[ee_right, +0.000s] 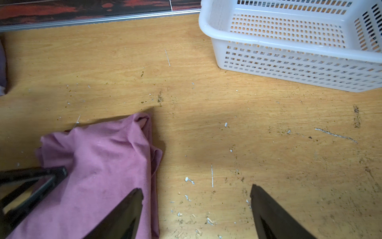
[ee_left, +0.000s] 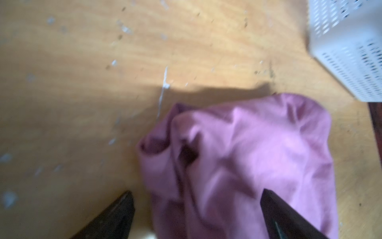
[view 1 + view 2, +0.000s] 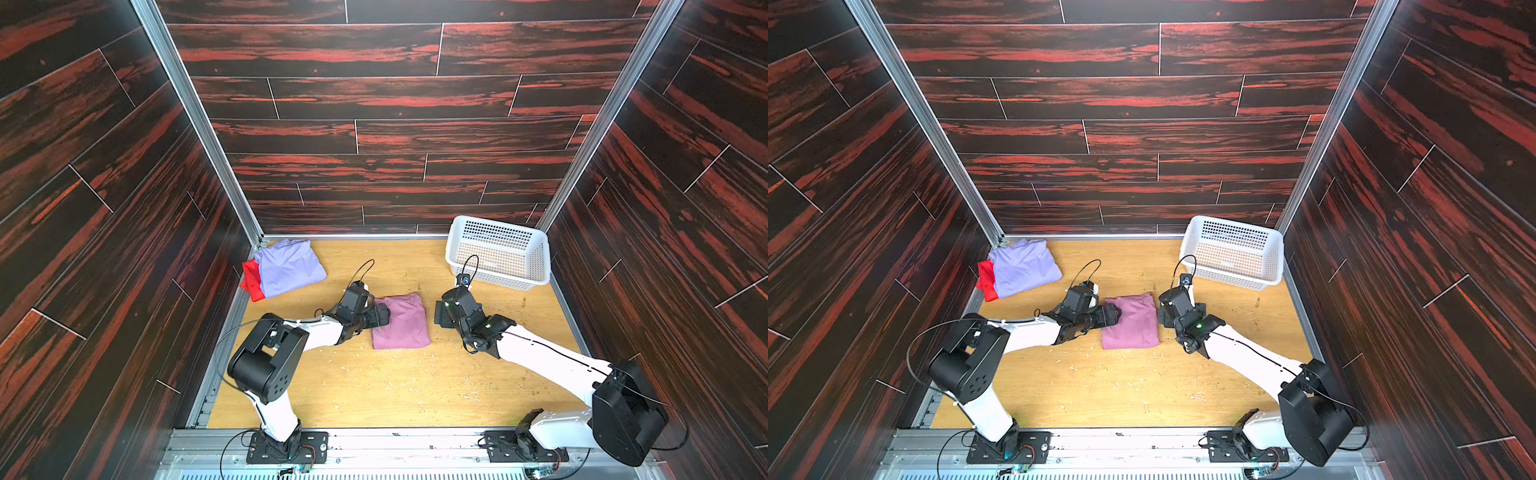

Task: Fold and stack t-shirts
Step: Pick up the T-shirt from the center of the board.

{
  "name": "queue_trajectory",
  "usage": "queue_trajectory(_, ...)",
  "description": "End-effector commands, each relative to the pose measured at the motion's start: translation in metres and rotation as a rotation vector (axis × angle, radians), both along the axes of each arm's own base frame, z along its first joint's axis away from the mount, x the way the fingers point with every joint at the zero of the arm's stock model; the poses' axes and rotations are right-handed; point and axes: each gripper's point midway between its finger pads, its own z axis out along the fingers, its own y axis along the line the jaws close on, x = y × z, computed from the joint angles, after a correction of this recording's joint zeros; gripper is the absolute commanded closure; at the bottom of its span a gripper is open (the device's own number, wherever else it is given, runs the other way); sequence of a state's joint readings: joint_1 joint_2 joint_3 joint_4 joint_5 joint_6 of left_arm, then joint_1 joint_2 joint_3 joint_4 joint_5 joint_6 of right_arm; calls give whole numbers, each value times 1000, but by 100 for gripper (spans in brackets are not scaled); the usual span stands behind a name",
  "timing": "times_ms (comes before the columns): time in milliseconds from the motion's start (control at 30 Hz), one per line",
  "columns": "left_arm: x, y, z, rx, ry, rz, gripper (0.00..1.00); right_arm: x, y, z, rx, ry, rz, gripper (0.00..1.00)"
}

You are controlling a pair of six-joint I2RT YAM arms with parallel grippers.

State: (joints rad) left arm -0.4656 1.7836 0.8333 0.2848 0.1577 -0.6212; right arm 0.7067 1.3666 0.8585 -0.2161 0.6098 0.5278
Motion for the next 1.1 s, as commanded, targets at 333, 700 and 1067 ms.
queue_trajectory(333, -2, -23, -48, -119, 144, -49, 100, -5, -11, 10, -6, -15, -35, 15)
queue_trajectory(700, 35, -3, -5, -99, 35, -12, 100, -6, -12, 8, -3, -9, -39, 15)
queue_trajectory(1067, 144, 69, 94, -49, -159, 132, 100, -2, -3, 6, 23, -15, -17, 15)
